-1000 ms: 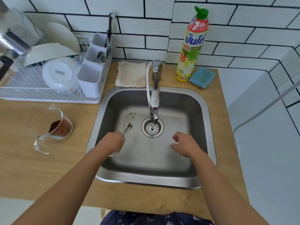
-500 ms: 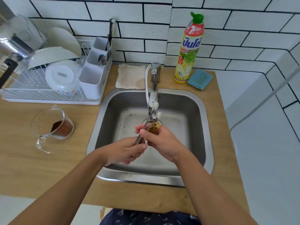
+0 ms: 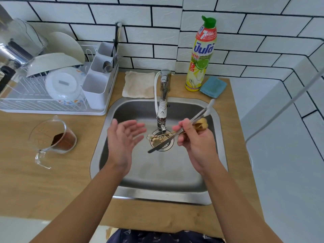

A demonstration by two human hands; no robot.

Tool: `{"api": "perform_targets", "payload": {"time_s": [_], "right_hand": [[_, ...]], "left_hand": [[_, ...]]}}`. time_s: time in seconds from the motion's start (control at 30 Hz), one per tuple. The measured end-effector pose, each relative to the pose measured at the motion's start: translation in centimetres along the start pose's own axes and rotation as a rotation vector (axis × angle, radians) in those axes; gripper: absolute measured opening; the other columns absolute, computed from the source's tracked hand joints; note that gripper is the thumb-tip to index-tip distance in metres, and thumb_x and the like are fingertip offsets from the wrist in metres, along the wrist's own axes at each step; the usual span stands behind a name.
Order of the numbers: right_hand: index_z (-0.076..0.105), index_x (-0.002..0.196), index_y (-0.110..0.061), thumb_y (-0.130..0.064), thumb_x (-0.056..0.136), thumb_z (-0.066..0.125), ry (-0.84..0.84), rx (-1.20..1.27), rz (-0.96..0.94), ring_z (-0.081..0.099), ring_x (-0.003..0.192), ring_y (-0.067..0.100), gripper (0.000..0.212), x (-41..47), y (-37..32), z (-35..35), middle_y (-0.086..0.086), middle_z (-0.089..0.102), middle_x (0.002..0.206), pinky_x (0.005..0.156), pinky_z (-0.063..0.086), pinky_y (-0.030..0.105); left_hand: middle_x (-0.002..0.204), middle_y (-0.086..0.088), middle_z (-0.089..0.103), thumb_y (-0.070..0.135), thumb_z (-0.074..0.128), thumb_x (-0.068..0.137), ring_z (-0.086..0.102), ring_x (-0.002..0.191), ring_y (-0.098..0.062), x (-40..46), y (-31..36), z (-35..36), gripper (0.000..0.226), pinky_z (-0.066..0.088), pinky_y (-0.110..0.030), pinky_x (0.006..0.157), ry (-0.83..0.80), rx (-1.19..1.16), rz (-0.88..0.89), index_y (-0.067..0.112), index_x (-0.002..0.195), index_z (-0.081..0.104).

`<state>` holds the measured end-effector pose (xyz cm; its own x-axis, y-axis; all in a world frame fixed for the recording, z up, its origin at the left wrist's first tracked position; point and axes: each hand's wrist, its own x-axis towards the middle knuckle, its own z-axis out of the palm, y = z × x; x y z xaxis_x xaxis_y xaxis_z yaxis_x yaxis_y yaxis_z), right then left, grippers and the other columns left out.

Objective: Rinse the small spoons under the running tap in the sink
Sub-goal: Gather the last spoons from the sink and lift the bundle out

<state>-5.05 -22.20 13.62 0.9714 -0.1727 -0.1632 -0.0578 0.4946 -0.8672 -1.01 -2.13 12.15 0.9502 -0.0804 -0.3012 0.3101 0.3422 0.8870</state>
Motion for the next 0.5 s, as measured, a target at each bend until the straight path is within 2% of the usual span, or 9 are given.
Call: {"api": "perform_targets", "payload": {"time_s": [0.1,0.17,0.27,0.33,0.43,0.5], "right_hand": [[0.080,0.086,-0.019,-0.028,0.097,0.068,-0.006,-0.103,-0.028,0.065,0.058,0.010,0.020,-0.8,0.8,2.5,0.011,0.080,0.088,0.057,0.056,0.023],[0.082,0.083,-0.025,-0.024,0.101,0.065,-0.009,-0.141,0.003,0.067,0.059,0.012,0.024,-1.4,1.7,3.7,0.014,0.079,0.089,0.059,0.057,0.025],[0.081,0.081,-0.024,-0.030,0.096,0.067,0.040,-0.056,0.030,0.067,0.058,0.012,0.021,-1.7,1.8,3.7,0.016,0.079,0.090,0.059,0.057,0.025],[0.081,0.081,-0.021,-0.028,0.097,0.065,0.070,0.005,0.016,0.067,0.057,0.011,0.024,-1.7,1.9,3.3,0.014,0.079,0.087,0.057,0.057,0.024],[0.077,0.084,-0.015,-0.026,0.097,0.064,0.080,0.035,0.042,0.065,0.053,0.011,0.021,-1.9,2.6,4.0,0.014,0.078,0.084,0.056,0.056,0.024],[0.073,0.087,-0.010,-0.025,0.098,0.063,0.076,0.003,0.046,0.065,0.053,0.011,0.020,-1.7,2.2,4.6,0.013,0.078,0.083,0.055,0.056,0.024]], "left_hand": [[0.124,-0.010,0.071,0.066,0.018,0.095,0.065,0.119,-0.022,-0.8,-0.3,2.2,0.079,0.042,-0.043,0.105,0.042,-0.136,0.048,0.008,0.130,0.056],[0.123,-0.008,0.072,0.065,0.020,0.094,0.065,0.119,-0.020,-1.5,-0.4,3.5,0.077,0.040,-0.044,0.110,0.065,-0.103,0.048,0.008,0.130,0.057],[0.120,-0.010,0.072,0.056,0.015,0.101,0.066,0.116,-0.019,-1.8,-0.1,3.2,0.071,0.037,-0.045,0.114,0.139,-0.082,0.073,0.007,0.129,0.057],[0.123,-0.010,0.071,0.056,0.016,0.100,0.065,0.118,-0.019,-1.6,0.2,3.0,0.071,0.038,-0.040,0.113,0.149,-0.064,0.112,0.007,0.131,0.055],[0.120,-0.005,0.072,0.057,0.022,0.093,0.065,0.117,-0.015,-2.0,0.5,3.7,0.070,0.043,-0.030,0.103,0.082,0.013,0.156,0.008,0.130,0.057],[0.118,-0.002,0.072,0.056,0.022,0.093,0.064,0.116,-0.015,-2.1,0.7,4.0,0.067,0.044,-0.032,0.103,0.068,0.074,0.186,0.011,0.127,0.059]]}}
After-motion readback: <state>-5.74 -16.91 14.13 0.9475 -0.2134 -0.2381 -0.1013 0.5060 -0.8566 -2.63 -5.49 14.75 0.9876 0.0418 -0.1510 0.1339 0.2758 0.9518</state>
